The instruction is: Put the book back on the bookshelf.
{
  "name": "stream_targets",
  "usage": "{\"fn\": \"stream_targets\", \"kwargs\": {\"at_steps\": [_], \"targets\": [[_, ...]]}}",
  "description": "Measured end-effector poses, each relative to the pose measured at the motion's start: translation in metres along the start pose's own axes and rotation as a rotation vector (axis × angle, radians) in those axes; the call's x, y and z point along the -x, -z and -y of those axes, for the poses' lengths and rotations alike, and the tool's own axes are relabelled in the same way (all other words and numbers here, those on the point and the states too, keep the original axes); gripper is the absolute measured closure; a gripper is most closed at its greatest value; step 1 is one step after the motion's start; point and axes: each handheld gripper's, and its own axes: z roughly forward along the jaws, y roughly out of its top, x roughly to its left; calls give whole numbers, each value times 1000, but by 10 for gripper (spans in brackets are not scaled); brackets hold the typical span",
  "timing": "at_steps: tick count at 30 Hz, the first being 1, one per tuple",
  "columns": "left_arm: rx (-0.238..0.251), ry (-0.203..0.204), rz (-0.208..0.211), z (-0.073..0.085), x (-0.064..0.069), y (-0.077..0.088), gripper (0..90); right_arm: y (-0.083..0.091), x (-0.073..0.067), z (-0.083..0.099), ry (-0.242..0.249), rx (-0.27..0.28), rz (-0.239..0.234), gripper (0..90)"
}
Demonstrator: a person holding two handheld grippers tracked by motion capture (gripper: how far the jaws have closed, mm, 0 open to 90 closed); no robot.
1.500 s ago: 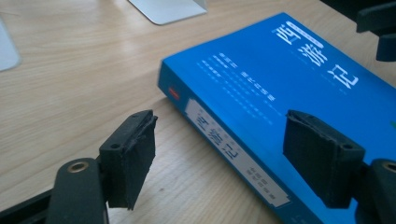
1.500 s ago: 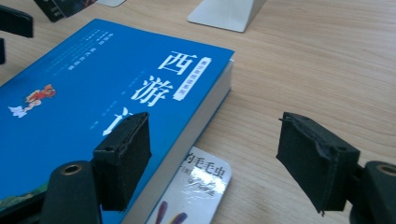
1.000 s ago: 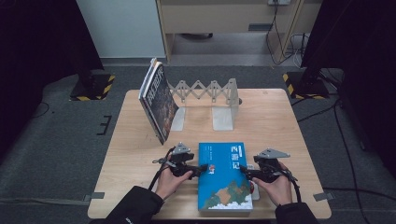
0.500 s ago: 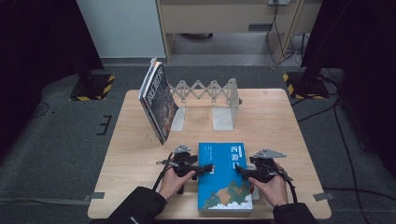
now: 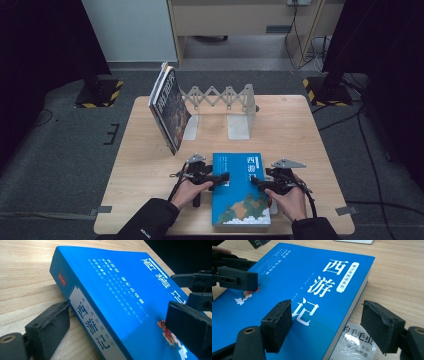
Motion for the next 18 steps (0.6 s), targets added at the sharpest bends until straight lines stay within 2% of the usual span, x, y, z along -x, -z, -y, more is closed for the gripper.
{"fn": "stream_targets", "kwargs": {"at_steps": [6, 11, 18], "targets": [[16, 28, 11, -2, -4, -1, 62, -2, 2, -1, -4, 3, -8, 247], [13, 21, -2, -3, -4, -1, 81, -3, 2, -1, -13, 1, -14, 251], [-28, 66, 12, -5, -5, 4, 148, -2, 2, -1, -19, -6, -22, 275]]}}
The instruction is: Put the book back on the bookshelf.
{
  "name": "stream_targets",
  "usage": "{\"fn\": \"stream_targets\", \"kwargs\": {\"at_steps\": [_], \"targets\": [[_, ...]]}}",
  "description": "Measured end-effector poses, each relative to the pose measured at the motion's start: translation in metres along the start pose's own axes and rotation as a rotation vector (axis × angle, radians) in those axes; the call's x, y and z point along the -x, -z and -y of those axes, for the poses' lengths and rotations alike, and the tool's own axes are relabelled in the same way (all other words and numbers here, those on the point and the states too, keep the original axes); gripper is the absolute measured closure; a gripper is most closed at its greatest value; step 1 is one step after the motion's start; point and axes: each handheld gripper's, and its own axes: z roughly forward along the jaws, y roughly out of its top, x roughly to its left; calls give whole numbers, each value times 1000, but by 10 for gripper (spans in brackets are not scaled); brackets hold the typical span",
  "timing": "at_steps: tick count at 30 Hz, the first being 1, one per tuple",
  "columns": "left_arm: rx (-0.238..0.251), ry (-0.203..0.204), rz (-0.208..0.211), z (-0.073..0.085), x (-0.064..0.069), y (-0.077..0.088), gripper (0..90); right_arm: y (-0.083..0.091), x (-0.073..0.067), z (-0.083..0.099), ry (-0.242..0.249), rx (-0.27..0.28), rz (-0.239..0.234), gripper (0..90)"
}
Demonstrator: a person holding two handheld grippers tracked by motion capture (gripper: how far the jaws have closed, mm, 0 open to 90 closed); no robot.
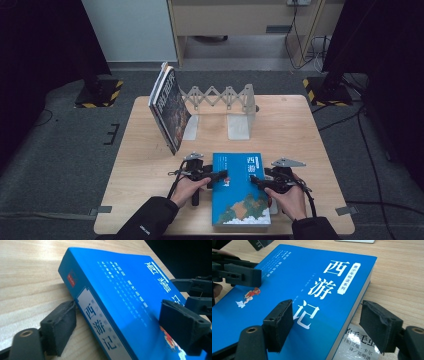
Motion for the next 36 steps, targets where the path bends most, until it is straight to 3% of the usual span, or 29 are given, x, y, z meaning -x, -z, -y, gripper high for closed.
{"fn": "stream_targets", "kwargs": {"at_steps": [5, 16, 26, 36], "targets": [[-30, 12, 11, 0, 2, 2, 172, 2, -1, 1, -11, -12, -14, 290], [-88, -7, 5, -5, 7, 8, 214, -1, 1, 4, -46, -11, -45, 283], [-94, 18, 32, -4, 4, 7, 227, -3, 1, 5, -69, -8, -55, 270], [-85, 22, 31, -7, 6, 12, 284, -3, 3, 5, -71, -7, -64, 267]]}}
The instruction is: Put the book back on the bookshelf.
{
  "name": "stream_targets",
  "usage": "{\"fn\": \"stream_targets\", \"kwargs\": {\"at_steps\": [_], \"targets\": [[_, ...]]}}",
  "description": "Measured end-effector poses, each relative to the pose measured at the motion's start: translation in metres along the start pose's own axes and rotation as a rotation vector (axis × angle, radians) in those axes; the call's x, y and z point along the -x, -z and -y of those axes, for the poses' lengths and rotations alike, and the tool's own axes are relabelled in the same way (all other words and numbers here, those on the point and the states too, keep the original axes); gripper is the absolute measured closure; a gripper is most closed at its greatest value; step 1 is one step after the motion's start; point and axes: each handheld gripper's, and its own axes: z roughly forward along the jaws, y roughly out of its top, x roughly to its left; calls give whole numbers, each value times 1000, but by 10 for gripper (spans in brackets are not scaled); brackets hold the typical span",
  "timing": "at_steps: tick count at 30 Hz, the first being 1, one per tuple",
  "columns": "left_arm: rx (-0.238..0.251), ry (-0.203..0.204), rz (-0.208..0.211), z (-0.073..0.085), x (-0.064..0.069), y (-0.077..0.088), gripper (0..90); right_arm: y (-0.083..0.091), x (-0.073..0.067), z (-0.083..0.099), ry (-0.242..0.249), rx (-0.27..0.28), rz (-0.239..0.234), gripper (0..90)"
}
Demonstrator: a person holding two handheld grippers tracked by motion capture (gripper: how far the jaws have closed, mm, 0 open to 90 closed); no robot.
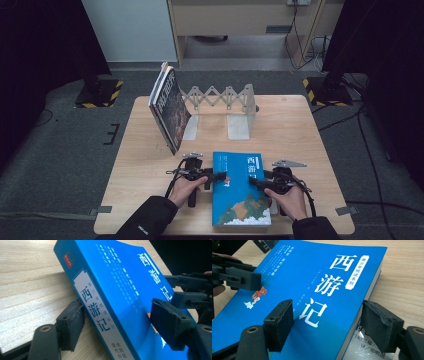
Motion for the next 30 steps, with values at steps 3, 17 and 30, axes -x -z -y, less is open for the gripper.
{"fn": "stream_targets", "kwargs": {"at_steps": [3, 17, 30], "targets": [[-4, 5, 11, -1, 1, 3, 308, 0, 1, 1, -3, 1, -5, 258], [33, -13, 76, -5, 5, 9, 394, 0, 6, 2, -41, 7, -29, 232], [0, -25, 85, -6, 8, -7, 353, 0, 8, 2, -32, 2, -39, 233]]}}
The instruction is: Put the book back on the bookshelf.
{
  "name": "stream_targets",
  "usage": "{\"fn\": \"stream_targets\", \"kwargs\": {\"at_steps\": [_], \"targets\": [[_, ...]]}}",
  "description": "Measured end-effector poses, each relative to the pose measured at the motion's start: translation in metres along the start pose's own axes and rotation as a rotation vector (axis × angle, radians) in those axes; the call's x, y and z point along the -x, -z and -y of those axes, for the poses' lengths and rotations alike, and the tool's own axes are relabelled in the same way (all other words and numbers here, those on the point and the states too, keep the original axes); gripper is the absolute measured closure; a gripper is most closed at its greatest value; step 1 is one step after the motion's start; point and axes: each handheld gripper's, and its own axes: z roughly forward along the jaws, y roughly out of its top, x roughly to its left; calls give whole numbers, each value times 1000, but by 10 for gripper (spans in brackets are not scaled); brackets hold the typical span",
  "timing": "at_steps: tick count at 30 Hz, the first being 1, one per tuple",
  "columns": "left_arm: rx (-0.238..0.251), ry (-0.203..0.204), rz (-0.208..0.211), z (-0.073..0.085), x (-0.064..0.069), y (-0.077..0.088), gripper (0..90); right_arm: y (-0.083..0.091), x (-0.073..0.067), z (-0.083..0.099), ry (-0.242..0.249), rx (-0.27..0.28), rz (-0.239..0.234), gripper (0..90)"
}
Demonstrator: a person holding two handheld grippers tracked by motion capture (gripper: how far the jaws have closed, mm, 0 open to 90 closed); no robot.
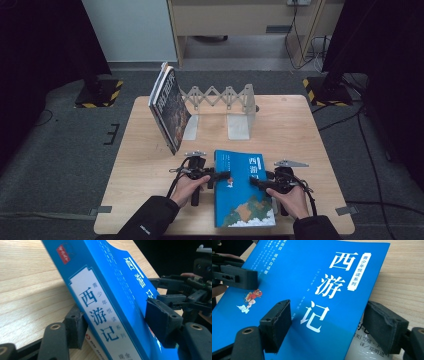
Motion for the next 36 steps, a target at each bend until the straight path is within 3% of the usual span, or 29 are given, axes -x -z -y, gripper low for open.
{"fn": "stream_targets", "kwargs": {"at_steps": [6, 11, 15, 17, 21, 25, 28, 29, 31, 36], "targets": [[-7, 34, 14, -1, -3, -5, 370, 1, 2, 0, 7, -1, -3, 251], [-4, 26, 2, -1, -1, -5, 385, 5, 4, 0, 14, -15, -14, 264], [-10, 27, 1, -1, -2, -5, 365, 4, 3, 3, -13, -11, -28, 253], [-28, -13, -20, 0, 1, -7, 330, 3, 4, 3, -19, -9, -30, 251], [-45, 4, -7, 0, 0, -8, 320, 3, 4, 3, -22, -9, -30, 255], [-31, 16, 12, -1, 0, -5, 359, 3, 4, 2, -20, -11, -31, 261], [-16, 8, 20, -2, 3, -2, 404, 3, 5, 2, -28, -8, -35, 275], [-9, -6, 38, -3, 7, 0, 427, 2, 5, 1, -34, 3, -38, 309], [-32, -40, 23, -3, 12, -1, 432, 0, 3, 0, -42, 13, -49, 320], [-44, -39, 16, -2, 13, -1, 428, -1, 1, -1, -24, 11, -57, 326]]}}
